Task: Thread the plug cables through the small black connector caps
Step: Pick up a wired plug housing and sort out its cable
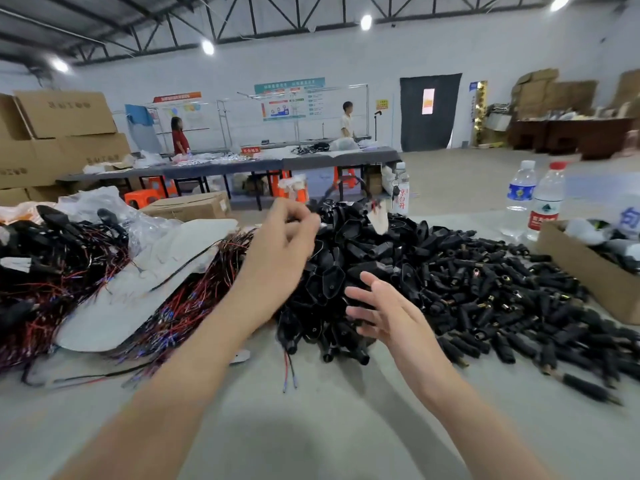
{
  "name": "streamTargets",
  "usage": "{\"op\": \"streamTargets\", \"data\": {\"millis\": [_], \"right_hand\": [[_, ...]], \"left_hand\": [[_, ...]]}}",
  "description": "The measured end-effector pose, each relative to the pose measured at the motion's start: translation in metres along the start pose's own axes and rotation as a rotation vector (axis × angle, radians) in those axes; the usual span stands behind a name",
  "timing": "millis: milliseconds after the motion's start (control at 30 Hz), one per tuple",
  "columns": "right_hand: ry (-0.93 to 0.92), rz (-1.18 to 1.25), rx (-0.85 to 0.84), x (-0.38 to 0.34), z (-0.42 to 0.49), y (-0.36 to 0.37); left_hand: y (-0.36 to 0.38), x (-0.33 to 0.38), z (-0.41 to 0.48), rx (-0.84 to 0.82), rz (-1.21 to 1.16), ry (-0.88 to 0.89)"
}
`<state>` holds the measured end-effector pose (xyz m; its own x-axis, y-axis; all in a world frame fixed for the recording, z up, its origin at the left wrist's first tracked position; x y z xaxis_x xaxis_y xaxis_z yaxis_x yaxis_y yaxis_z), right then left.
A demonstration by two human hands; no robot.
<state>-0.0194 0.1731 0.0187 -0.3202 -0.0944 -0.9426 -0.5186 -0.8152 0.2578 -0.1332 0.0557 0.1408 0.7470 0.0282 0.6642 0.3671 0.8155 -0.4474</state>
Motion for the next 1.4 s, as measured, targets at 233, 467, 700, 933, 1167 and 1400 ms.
{"op": "streamTargets", "data": {"millis": [233, 467, 700, 933, 1167, 1400], "right_hand": [[-0.215, -0.035, 0.123, -0.028, -0.012, -0.031], [-0.068, -0.26, -0.083, -0.019, 0.014, -0.022], [0.011, -0.848, 0.121, 0.067, 0.014, -0.041], [-0.114, -1.162, 0.129, 0.087, 0.007, -0.03], [-0.084, -1.004, 0.046, 0.087, -0.009, -0.04], [-0.165, -0.757, 0.012, 0.072, -0.032, -0.055]], "left_hand": [[0.105, -0.024, -0.096, -0.294, 0.116, 0.035], [0.123, -0.042, -0.105, -0.319, -0.75, -0.447], [0.101, -0.095, -0.093, 0.062, -1.213, -0.672], [0.099, -0.122, -0.099, 0.166, -1.093, -0.672], [0.087, -0.123, -0.108, 0.214, -1.058, -0.608], [0.089, -0.119, -0.111, 0.212, -0.895, -0.512]]}}
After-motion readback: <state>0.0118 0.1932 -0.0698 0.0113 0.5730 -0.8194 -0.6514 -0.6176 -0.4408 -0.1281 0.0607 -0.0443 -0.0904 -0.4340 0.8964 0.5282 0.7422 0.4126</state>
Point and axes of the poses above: each hand's wrist, its own z-axis towards the middle knuckle, its own y-axis out of the palm, x = y × z, the point moved 7 cm from there along z, towards the middle knuckle, and after that the axes turned 5 degrees about z, right-handed, at the moved point
